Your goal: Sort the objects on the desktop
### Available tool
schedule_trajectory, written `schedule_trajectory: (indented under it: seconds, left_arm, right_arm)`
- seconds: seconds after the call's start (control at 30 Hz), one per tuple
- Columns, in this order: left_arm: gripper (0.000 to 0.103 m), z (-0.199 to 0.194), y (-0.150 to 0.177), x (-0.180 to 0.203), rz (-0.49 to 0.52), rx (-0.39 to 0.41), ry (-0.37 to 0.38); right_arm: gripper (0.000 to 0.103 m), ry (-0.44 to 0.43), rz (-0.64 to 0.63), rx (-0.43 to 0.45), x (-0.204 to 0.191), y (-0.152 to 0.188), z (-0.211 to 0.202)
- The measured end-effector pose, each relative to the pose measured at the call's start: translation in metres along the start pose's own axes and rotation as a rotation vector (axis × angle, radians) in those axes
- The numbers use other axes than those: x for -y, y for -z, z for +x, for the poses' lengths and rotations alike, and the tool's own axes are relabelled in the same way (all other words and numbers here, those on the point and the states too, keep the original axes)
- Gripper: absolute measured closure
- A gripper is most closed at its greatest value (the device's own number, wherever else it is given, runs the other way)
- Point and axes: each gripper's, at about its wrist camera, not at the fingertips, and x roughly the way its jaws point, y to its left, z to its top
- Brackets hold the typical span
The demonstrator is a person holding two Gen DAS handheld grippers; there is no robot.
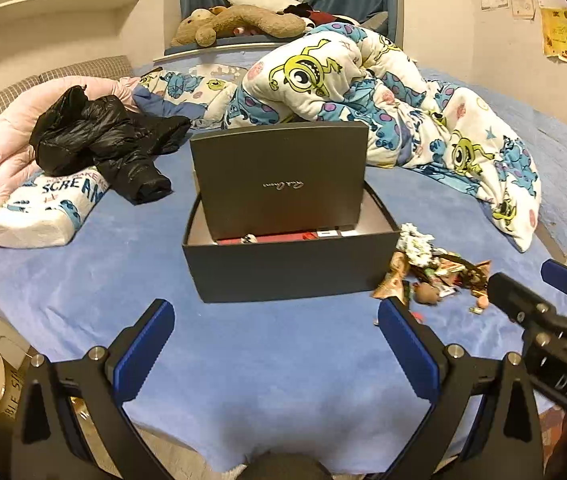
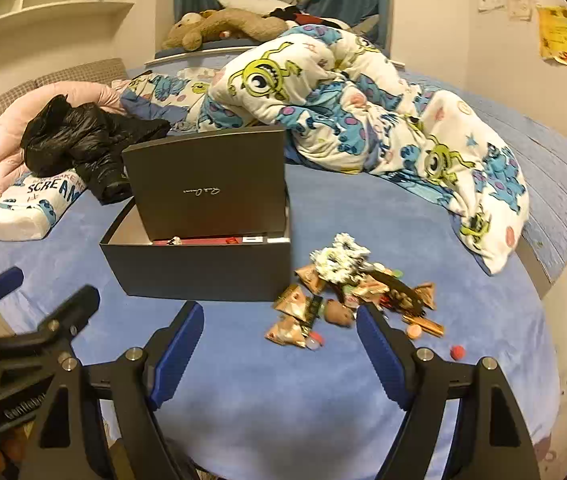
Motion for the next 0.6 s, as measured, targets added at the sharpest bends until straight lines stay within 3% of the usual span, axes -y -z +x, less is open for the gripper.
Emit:
schedule_trajectory:
  seconds: [0.23,0.6]
  left_arm:
    - [0.0,-0.015,-0.002,0.003,-0.017,0.011,0.0]
    - [0.0,-0.02,-0.006,-0.002,-0.03,0.021,0.008]
  right_arm:
    - [0.022,0.008,0.041,0.008,0.02,0.007,-0.016]
    - [0.022,0.007,0.045,0.015,0.021,0.009,-0.018]
